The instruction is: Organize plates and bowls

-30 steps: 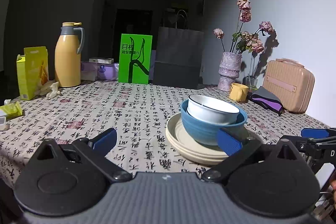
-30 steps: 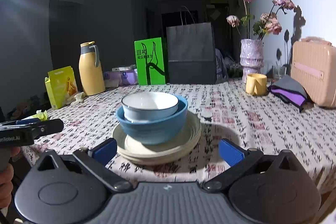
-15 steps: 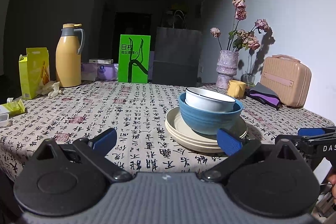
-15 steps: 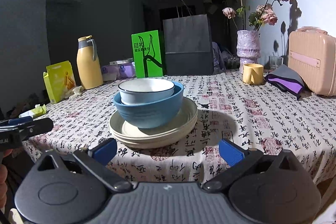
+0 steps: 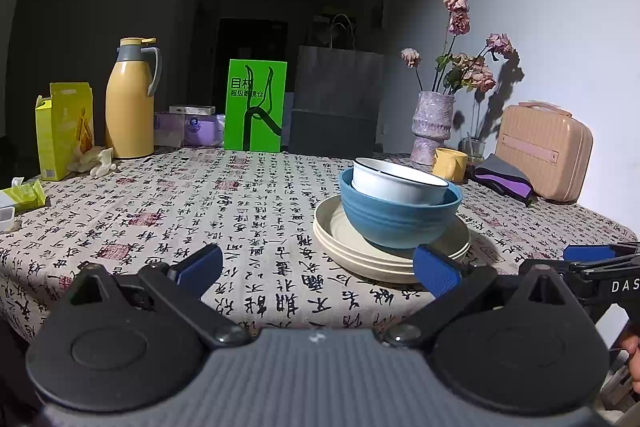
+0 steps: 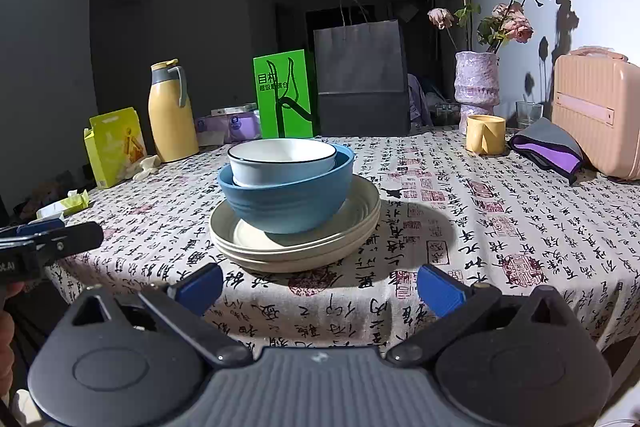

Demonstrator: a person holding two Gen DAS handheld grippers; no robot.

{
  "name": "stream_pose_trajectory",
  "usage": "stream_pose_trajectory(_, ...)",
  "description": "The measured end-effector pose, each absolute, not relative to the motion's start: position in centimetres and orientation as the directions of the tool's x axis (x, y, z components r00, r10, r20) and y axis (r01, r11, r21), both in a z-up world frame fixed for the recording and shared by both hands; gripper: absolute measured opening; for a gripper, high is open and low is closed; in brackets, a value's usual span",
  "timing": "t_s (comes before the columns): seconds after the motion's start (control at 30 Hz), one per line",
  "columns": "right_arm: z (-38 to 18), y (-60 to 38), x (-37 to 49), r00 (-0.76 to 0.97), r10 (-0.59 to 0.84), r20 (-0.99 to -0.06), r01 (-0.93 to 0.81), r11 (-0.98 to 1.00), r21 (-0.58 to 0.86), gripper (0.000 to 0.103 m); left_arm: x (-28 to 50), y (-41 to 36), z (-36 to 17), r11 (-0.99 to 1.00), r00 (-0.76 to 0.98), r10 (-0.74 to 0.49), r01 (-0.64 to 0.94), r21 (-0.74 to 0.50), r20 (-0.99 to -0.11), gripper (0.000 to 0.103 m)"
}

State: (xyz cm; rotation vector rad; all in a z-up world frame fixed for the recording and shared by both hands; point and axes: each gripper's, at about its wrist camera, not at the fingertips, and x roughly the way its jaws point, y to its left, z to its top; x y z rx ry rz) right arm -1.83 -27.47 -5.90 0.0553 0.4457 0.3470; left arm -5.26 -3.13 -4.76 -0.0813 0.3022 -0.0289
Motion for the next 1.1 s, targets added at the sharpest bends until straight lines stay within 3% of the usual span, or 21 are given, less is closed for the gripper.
stream_pose_trajectory(1.1, -5.78, -27.51, -1.97, 0.843, 0.347, -0.41, -0.325, 0.937, 0.126, 0.103, -5.45, -3.48, -4.5, 0.996, 0.958, -0.043, 0.021, -0.083, -0.284, 0.103)
